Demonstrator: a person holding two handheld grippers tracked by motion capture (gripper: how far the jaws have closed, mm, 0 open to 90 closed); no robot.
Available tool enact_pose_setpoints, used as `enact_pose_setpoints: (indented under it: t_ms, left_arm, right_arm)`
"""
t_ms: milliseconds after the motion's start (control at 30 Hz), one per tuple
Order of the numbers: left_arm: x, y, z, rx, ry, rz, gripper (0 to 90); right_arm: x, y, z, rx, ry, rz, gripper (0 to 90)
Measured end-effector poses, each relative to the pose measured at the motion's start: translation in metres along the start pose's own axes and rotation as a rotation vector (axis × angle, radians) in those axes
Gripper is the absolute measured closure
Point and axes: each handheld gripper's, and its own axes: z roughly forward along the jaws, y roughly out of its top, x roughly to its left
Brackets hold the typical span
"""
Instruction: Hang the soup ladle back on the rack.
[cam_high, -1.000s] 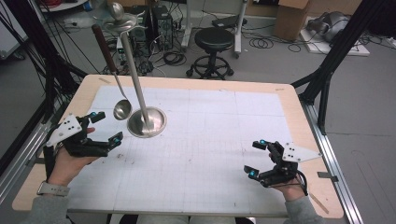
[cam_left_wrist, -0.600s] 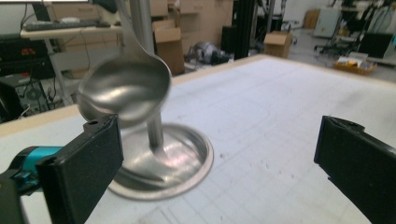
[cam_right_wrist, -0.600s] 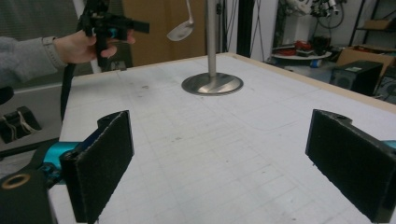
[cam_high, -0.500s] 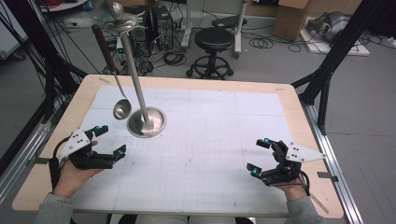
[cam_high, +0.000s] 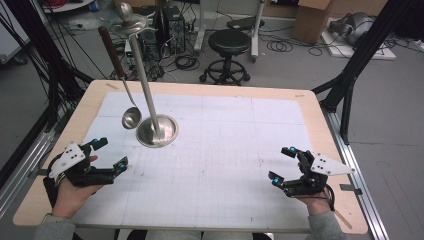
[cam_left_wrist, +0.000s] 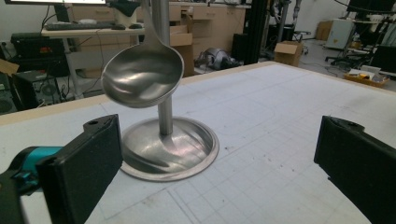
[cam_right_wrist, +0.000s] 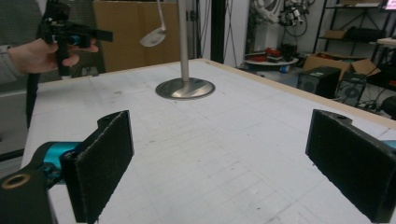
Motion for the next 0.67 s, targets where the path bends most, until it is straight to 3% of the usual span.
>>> enact_pose_setpoints:
  t_ms: [167, 300, 400, 667]
  left_arm:
    - [0.001, -0.005, -0.007, 0.0, 0.029, 0.001, 1.7]
    - [-0.002, -0.006, -0.012, -0.012, 0.022, -0.001, 1.7]
    - [-0.004, -0.009, -0.012, -0.012, 0.003, -0.026, 1.7]
    - [-0.004, -0.011, -0.006, -0.002, 0.022, -0.022, 1.7]
  right_arm:
    - [-0.003, 0.0, -0.003, -0.023, -0.019, 0.018, 6.7]
    - [-0.004, -0.001, -0.003, -0.025, -0.037, 0.032, 6.7]
    - [-0.005, -0.001, -0.003, -0.016, -0.047, 0.038, 6.7]
    - [-0.009, -0.003, 0.003, -0.006, -0.038, 0.045, 6.7]
